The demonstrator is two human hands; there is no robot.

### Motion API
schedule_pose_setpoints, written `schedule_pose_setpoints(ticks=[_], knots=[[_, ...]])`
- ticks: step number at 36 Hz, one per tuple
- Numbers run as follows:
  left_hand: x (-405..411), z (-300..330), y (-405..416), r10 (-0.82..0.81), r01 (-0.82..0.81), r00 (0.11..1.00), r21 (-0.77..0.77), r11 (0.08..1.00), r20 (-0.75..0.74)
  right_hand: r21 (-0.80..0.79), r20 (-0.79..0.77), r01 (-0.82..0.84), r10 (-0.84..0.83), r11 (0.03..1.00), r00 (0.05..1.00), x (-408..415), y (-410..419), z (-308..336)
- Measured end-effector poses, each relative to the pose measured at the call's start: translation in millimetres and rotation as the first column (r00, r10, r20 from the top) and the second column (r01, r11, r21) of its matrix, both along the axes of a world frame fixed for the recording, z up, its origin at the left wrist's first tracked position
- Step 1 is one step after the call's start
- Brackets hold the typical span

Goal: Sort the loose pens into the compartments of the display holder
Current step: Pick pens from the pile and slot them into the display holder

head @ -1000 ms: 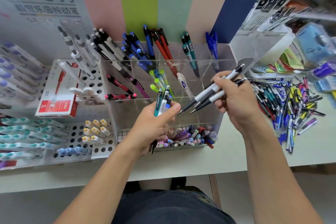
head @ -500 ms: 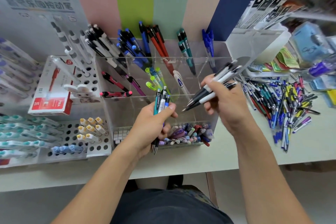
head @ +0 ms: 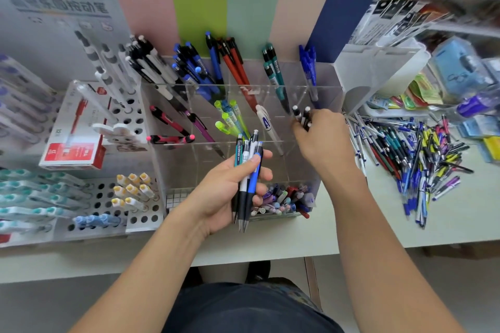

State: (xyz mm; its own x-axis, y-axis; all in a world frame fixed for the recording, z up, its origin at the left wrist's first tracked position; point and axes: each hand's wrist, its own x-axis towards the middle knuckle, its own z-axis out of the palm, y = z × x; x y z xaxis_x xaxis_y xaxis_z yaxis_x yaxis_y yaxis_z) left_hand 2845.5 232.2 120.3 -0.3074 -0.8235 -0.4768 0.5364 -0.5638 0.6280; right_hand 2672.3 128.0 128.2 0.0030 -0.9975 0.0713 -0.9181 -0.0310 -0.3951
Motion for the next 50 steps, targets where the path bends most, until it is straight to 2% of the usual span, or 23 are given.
schedule_pose_setpoints(ticks=[8,10,13,14,16,18,20,22,25,30,35,40,43,47,50], knots=[[6,-3,4,-0.015,0.021,0.988,-0.035,0.999,0.155,-0.052,-0.023,-0.084,0.083,0.995,0.996,5,5,-2],[9,-5,5,-0.017,0.025,0.986,-0.048,0.999,0.167,-0.142,0.038,-0.057,0.063,0.988,0.997,2,13,4],[11,-8,6,-0.009,0.021,0.985,-0.067,0.998,0.17,-0.273,0.207,-0.019,0.078,0.962,0.975,5,31,21],[11,-8,6,-0.013,0.026,0.987,-0.077,0.997,0.16,-0.243,0.29,-0.034,0.106,0.969,0.951,9,37,26],[10,-9,5,-0.029,0.042,0.991,-0.099,0.994,0.13,-0.033,0.474,-0.136,0.135,0.99,0.87,20,45,33],[9,-9,4,-0.052,0.071,0.986,-0.112,0.991,0.161,0.206,0.616,-0.285,0.102,0.936,0.781,27,47,33],[9,-9,3,-0.088,0.124,0.965,-0.136,0.983,0.249,0.298,0.692,-0.385,0.08,0.873,0.717,30,46,27],[10,-9,3,-0.122,0.178,0.941,-0.157,0.971,0.315,0.32,0.724,-0.425,0.071,0.847,0.686,32,43,23],[11,-9,4,-0.121,0.178,0.939,-0.155,0.972,0.321,0.355,0.768,-0.443,0.013,0.823,0.641,32,39,20],[14,-7,2,-0.153,0.21,0.928,-0.139,0.968,0.339,0.36,0.79,-0.381,-0.061,0.852,0.61,32,37,12],[16,-3,2,-0.18,0.208,0.952,-0.092,0.974,0.247,0.36,0.844,-0.322,-0.159,0.876,0.512,36,36,6],[18,-6,2,-0.19,0.206,0.964,-0.071,0.976,0.185,0.341,0.853,-0.454,-0.068,0.823,0.517,35,36,9],[16,-5,0,-0.183,0.2,0.967,-0.078,0.977,0.179,0.328,0.875,-0.496,-0.061,0.804,0.48,36,40,11],[14,-6,-4,-0.152,0.165,0.973,-0.065,0.984,0.175,0.273,0.897,-0.407,-0.078,0.872,0.435,32,39,8],[14,-7,-7,-0.123,0.135,0.977,-0.058,0.989,0.175,0.213,0.927,-0.316,-0.089,0.924,0.364,20,34,11]])
